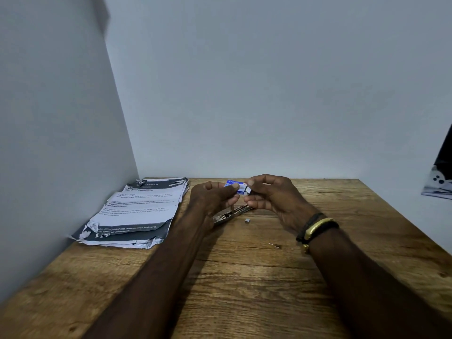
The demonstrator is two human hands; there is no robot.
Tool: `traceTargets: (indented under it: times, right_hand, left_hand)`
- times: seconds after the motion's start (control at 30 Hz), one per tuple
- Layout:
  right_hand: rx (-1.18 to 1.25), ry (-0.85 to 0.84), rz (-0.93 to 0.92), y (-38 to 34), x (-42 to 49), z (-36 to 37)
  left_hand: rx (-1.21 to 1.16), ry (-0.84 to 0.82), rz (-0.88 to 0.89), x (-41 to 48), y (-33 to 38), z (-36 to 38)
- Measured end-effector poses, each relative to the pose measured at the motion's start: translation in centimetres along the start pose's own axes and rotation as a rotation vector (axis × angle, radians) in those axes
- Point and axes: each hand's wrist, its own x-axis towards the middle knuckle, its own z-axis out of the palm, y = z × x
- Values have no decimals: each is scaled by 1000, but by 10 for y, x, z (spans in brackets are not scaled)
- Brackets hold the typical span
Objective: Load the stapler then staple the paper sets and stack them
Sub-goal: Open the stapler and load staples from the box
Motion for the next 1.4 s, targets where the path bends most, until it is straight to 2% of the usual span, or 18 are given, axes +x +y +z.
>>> traceTargets:
  times: [0.3,0.5,0.67,0.77,1.0,1.4]
  right_hand:
    - [-97,-15,-23,-5,-4,-6]
    - [-379,-8,-156,-4,-4,-9]
    - [-796,75,-373,-6,-4,-5]
    - [-929,90,-430,-7,-6,-1]
    - [-963,107,-429,-7,-8,1]
    - [-901,112,-353,-3,-3,-4]
  left_hand:
    - [15,7,-25,1,4,-2]
    - [53,22,-41,3,5,-4]
    - [72,34,-42,5,4,-4]
    - [66,52,-25,5,3,-3]
    - [101,89,-16,4,2,-4]
    - [120,14,6,2,-4,-1]
